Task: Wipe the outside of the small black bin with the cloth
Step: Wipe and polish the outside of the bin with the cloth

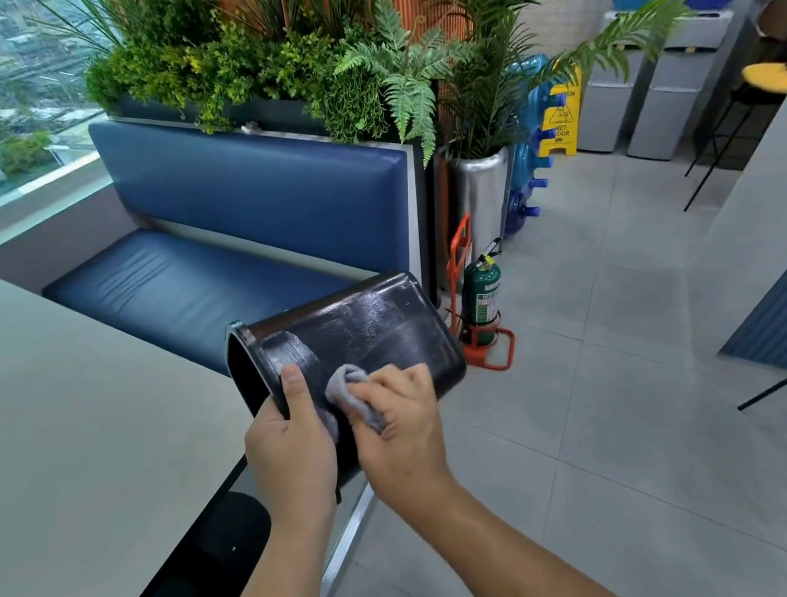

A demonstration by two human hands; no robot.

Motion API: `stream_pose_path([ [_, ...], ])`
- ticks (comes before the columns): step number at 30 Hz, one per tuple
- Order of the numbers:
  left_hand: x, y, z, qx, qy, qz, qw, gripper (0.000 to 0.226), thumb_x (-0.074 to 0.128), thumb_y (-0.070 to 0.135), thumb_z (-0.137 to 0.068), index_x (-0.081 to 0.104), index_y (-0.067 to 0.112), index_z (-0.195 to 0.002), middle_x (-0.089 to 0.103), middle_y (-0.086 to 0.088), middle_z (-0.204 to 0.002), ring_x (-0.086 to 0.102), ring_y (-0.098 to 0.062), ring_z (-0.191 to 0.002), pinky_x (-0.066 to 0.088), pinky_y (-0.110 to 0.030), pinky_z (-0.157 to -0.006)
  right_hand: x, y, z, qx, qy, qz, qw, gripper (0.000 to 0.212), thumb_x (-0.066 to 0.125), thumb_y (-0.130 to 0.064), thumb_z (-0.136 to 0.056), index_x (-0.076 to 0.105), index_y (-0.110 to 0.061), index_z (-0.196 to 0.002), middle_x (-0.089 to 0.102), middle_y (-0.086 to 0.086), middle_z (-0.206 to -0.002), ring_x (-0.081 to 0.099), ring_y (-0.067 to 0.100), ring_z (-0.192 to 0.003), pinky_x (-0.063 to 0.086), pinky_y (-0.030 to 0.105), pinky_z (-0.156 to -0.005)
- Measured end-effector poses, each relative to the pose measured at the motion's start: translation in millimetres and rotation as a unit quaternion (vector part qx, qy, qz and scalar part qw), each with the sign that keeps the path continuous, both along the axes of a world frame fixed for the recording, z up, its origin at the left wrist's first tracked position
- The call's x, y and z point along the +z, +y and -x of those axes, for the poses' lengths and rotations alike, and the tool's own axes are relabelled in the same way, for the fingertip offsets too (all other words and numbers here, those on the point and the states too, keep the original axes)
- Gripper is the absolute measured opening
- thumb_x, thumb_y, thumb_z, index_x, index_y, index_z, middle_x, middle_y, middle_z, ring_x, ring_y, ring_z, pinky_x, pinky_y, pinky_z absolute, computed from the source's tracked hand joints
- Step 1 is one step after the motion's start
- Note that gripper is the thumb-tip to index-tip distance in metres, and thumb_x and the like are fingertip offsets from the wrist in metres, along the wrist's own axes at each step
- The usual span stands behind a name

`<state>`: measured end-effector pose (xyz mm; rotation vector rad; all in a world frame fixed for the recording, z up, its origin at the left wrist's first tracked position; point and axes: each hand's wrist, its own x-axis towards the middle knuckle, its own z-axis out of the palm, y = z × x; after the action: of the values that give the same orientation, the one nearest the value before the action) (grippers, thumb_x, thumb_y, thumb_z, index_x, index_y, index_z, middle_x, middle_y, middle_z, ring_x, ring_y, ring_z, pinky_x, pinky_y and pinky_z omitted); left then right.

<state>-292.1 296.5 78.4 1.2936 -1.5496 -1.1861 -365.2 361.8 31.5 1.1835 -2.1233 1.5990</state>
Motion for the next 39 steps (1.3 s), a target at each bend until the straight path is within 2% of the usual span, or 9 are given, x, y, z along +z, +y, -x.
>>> stream_pose_path([
  [5,0,-4,-5,-0.002,-0.015,0.016,1.000,0.059,0.046,0.055,-0.109,0.070,0.013,-0.076,0.070,-0.004,-0.073,0.066,-0.019,-0.075,0.045,-0.030,-0.063,21,3,-11,0.079,-0.033,0.005,0.996,0.009,0.074,-0.021,-0.093,0.079,-0.025,-0.100,0.062,-0.012,-0.088,0.047,0.015,-0.090,0.047,0.032,-0.080],
  [10,9,-1,-12,-0.017,0.013,0.038,0.999,0.065,0.046,0.057,-0.109,0.065,0.003,-0.077,0.067,-0.016,-0.073,0.058,-0.027,-0.069,0.046,-0.036,-0.065,44,21,46,-0.078,-0.147,0.079,0.983,0.017,0.072,-0.028,-0.094,0.077,-0.013,-0.101,0.058,-0.006,-0.091,0.059,0.016,-0.090,0.050,0.026,-0.084],
  [13,11,0,-14,-0.027,0.024,0.041,0.999,0.069,0.045,0.058,-0.109,0.065,-0.002,-0.083,0.068,-0.022,-0.081,0.057,-0.027,-0.069,0.045,-0.037,-0.065,46,23,84,-0.147,-0.103,0.003,0.984,0.019,0.072,-0.022,-0.097,0.077,-0.014,-0.113,0.056,-0.002,-0.097,0.058,0.017,-0.089,0.047,0.019,-0.082],
  [16,16,6,-15,-0.045,0.029,0.036,0.998,0.063,0.043,0.057,-0.109,0.063,0.011,-0.072,0.064,-0.007,-0.068,0.056,-0.019,-0.066,0.044,-0.035,-0.063,44,21,91,-0.142,-0.057,-0.028,0.988,0.017,0.070,-0.016,-0.097,0.076,-0.010,-0.113,0.053,-0.001,-0.095,0.055,0.018,-0.086,0.049,0.029,-0.082],
  [21,20,12,-14,-0.069,0.006,0.068,0.995,0.062,0.042,0.052,-0.111,0.031,0.020,-0.059,0.039,0.010,-0.045,0.037,-0.011,-0.050,0.029,-0.037,-0.055,35,11,51,-0.075,-0.002,-0.010,0.997,0.012,0.071,-0.008,-0.095,0.075,-0.007,-0.106,0.058,0.002,-0.095,0.058,0.024,-0.088,0.053,0.037,-0.081],
  [27,7,1,-15,-0.041,0.005,0.069,0.997,0.063,0.043,0.050,-0.111,0.055,0.014,-0.061,0.056,-0.001,-0.057,0.052,-0.025,-0.062,0.039,-0.036,-0.058,22,2,-14,0.051,0.051,0.007,0.997,0.024,0.061,-0.003,-0.094,0.075,-0.006,-0.113,0.060,0.005,-0.099,0.055,0.023,-0.091,0.051,0.032,-0.082],
  [32,3,-7,-21,-0.064,0.060,0.032,0.996,0.057,0.046,0.051,-0.111,0.073,0.021,-0.072,0.071,0.015,-0.063,0.063,-0.011,-0.065,0.049,-0.033,-0.068,30,5,-23,0.090,0.078,0.007,0.993,0.024,0.061,-0.002,-0.094,0.077,-0.009,-0.112,0.059,0.004,-0.095,0.051,0.025,-0.086,0.049,0.034,-0.077],
  [35,1,-13,-25,-0.071,0.055,0.039,0.995,0.064,0.045,0.060,-0.109,0.062,0.009,-0.073,0.055,0.013,-0.056,0.051,-0.019,-0.064,0.044,-0.039,-0.063,39,16,2,0.004,0.011,0.026,1.000,0.025,0.070,-0.003,-0.093,0.075,-0.014,-0.114,0.055,0.000,-0.097,0.052,0.025,-0.092,0.046,0.027,-0.085],
  [39,4,-14,-25,-0.115,0.136,-0.033,0.984,0.044,0.047,0.056,-0.110,0.081,0.029,-0.108,0.082,0.011,-0.102,0.075,-0.013,-0.104,0.060,-0.040,-0.094,44,29,52,-0.116,-0.173,-0.004,0.978,0.025,0.070,-0.021,-0.098,0.072,-0.018,-0.123,0.052,-0.005,-0.112,0.052,0.016,-0.109,0.037,0.010,-0.094],
])
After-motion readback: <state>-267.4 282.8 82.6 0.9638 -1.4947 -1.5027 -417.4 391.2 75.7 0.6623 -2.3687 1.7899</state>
